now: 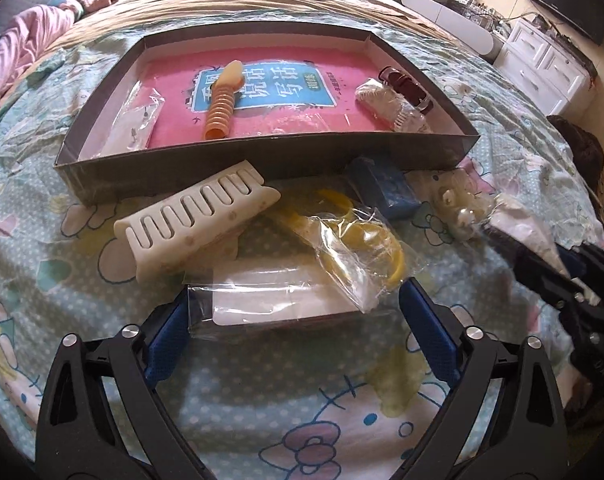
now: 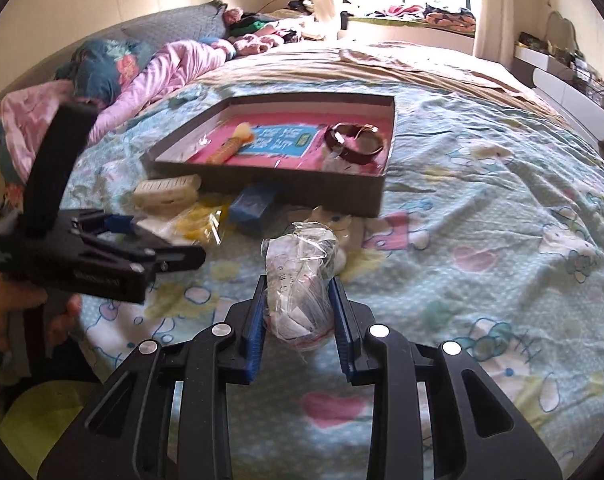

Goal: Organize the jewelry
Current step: 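Grasp the flat clear packet with the left tool while the right tool grasps a clear bag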

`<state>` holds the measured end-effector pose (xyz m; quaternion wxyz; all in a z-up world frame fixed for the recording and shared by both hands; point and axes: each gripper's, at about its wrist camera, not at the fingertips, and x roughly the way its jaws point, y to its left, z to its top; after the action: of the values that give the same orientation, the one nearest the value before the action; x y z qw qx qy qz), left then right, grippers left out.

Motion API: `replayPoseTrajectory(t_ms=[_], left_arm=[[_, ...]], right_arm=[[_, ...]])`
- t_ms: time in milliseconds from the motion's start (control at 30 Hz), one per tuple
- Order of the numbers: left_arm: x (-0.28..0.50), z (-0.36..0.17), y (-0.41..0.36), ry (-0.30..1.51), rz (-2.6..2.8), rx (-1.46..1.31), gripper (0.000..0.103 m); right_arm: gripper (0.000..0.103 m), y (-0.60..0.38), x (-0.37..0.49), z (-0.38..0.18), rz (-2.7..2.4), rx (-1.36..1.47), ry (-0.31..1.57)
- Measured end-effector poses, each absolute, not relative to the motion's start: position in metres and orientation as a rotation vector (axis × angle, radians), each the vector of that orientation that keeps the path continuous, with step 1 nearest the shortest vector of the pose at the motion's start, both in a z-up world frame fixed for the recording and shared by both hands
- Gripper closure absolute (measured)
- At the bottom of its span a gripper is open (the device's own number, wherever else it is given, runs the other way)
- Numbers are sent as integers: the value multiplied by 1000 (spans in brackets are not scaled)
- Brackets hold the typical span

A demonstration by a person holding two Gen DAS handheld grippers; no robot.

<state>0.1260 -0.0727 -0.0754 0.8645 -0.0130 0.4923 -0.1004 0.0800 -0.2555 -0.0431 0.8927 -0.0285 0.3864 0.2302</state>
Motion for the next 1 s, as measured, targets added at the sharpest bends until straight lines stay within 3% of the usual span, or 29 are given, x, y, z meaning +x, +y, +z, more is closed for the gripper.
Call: replayPoseTrajectory(t_ms=[1000], left_arm=[[92, 1, 5, 814, -179, -164, 23]], right_arm=[[75, -230, 96, 1, 572, -39, 697]])
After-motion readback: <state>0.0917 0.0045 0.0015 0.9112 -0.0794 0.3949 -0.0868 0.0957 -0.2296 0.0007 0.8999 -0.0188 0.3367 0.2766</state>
